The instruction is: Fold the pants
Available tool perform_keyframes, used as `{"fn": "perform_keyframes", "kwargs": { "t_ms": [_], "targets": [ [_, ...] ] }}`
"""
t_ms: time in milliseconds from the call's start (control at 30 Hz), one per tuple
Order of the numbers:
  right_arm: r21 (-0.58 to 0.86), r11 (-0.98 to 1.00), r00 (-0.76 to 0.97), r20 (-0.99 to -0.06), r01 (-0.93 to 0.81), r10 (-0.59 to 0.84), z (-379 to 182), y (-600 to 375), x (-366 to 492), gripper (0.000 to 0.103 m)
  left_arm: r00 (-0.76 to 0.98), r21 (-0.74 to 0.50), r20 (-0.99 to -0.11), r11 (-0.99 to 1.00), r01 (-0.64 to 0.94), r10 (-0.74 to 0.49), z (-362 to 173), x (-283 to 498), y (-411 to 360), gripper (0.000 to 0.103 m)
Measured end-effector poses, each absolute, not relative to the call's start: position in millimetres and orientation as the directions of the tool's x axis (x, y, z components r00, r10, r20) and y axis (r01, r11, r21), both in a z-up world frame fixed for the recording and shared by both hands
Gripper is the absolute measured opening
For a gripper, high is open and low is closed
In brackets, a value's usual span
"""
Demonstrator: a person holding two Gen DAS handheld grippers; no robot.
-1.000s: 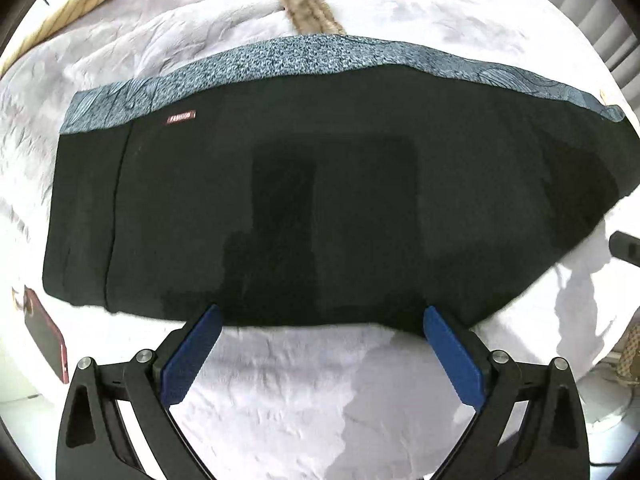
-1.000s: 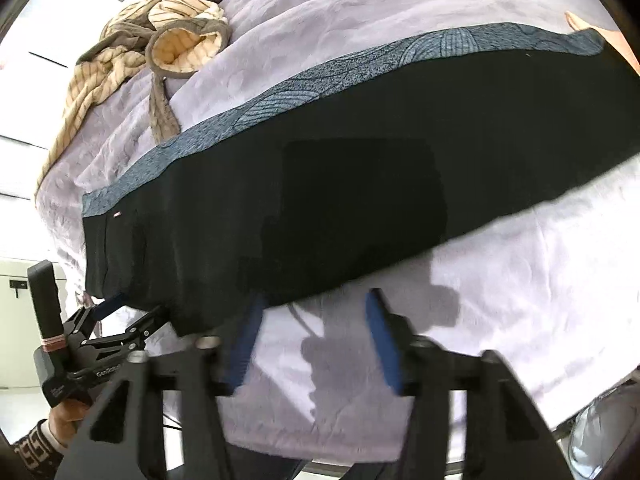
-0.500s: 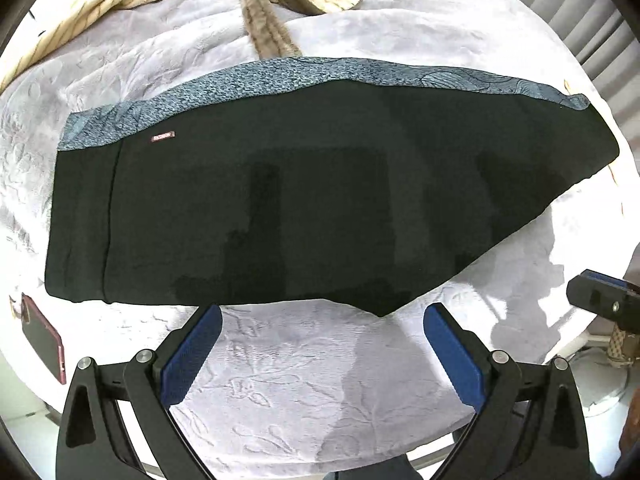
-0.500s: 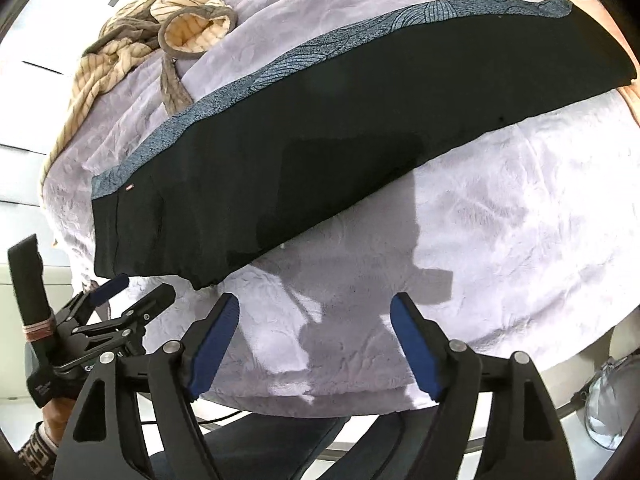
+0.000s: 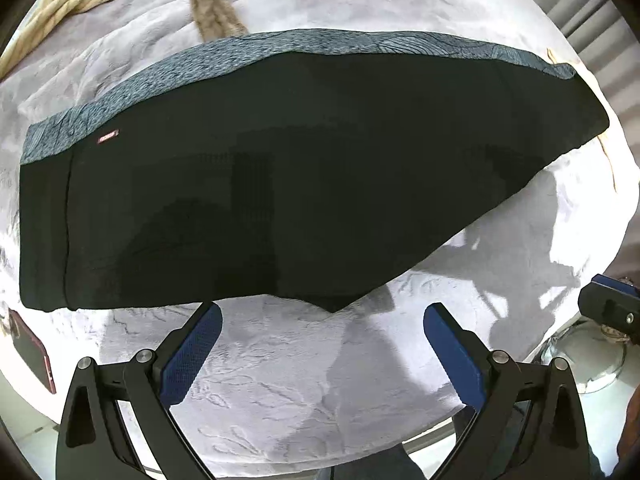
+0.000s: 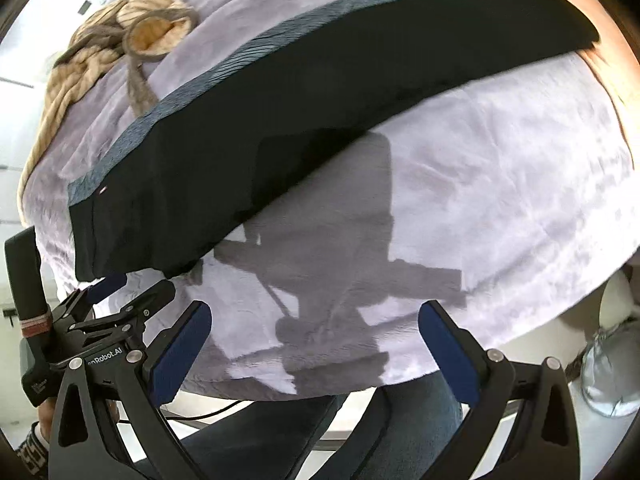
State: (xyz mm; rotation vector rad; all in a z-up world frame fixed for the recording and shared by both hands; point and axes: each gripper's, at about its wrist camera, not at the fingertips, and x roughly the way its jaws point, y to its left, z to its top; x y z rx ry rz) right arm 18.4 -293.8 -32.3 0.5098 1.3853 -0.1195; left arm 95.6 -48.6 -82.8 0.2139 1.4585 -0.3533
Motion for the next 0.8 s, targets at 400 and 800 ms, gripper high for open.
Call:
{"fn": "perform_keyframes", "kwargs": {
  "t_ms": [400,800],
  "targets": [
    [0.332,0.867,0.230,-0.938,0.371,0.261,-27,-397,40,0.103,0.090,-0.020,-0.995,0.947,0.321,-0.051,-69,118,-150,0.101],
    [0.432,0.738,0.371,-0.891,0.518,0.261,-10,-548,45,0.103,0.106,-0.008,-0.993,0.902,0.432,-0.059,-63,133,-304,0.101]
  ]
}}
